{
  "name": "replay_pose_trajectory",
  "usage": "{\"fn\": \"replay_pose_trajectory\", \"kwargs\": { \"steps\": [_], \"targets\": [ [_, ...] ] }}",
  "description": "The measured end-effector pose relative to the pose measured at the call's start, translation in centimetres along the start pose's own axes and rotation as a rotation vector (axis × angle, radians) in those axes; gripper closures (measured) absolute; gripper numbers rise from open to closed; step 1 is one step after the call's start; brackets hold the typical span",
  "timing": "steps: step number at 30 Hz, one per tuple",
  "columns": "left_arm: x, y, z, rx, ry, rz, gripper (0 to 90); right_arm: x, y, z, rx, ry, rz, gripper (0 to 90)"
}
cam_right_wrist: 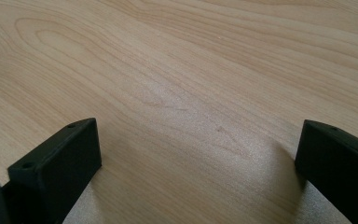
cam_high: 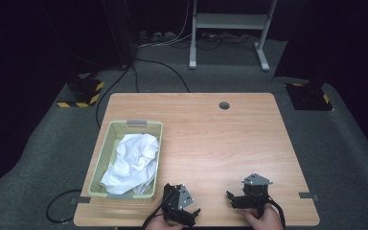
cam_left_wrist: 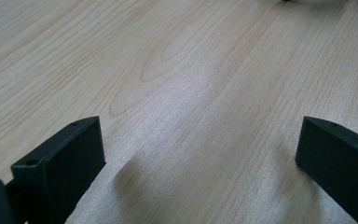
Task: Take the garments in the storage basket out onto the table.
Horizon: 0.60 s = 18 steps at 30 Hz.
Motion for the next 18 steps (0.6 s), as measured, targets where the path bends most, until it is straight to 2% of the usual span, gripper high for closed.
{"fn": "replay_pose_trajectory", "kwargs": {
  "steps": [2,11,18],
  "targets": [
    [0.01,-0.02,-0.02,0.011,0.007,0.000,1.5,0.00,0.00,0.00,0.000,0.000,0.000,0.1],
    [0.04,0.00,0.11,-0.003,0.018,-0.001,1.6,0.01,-0.01,0.04,0.006,0.006,0.000,0.1],
    [-0.10,0.00,0.50,-0.044,0.050,-0.017,1.4,0.03,-0.03,0.07,0.009,0.009,0.001,0.0]
  ]
}}
Point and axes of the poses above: each handheld gripper's, and its own axes: x roughly forward along the jaws, y roughly out of its underside, z roughly to its left, the point moved 7 cm from there along x, roughly forward along the jaws, and after that the axes turned 7 degrees about y, right-handed, at the moved point
